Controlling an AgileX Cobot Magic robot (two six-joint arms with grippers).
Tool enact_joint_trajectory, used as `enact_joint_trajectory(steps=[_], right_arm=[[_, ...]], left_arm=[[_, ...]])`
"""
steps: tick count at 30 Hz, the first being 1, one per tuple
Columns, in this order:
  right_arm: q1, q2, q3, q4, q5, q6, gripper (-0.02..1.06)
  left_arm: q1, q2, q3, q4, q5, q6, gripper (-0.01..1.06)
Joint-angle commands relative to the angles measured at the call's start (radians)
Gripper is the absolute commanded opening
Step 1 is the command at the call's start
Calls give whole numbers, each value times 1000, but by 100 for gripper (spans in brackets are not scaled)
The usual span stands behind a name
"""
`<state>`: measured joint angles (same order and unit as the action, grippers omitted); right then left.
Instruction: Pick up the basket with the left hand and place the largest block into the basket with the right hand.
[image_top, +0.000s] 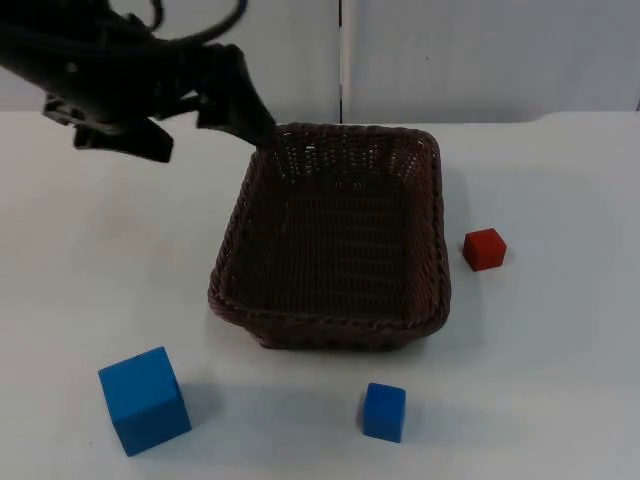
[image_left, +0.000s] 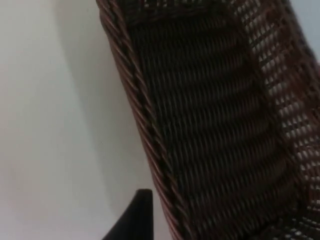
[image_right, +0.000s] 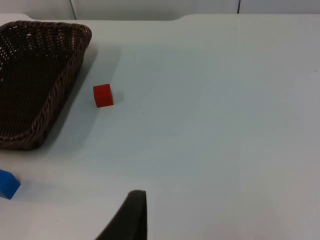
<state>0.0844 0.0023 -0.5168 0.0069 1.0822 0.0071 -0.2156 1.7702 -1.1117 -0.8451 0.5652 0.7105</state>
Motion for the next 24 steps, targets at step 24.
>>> enact_joint_trajectory(steps=[24], right_arm=[[-5, -2, 3, -1, -3, 1, 105]], left_arm=[[-42, 356, -330, 247, 84, -313, 105]])
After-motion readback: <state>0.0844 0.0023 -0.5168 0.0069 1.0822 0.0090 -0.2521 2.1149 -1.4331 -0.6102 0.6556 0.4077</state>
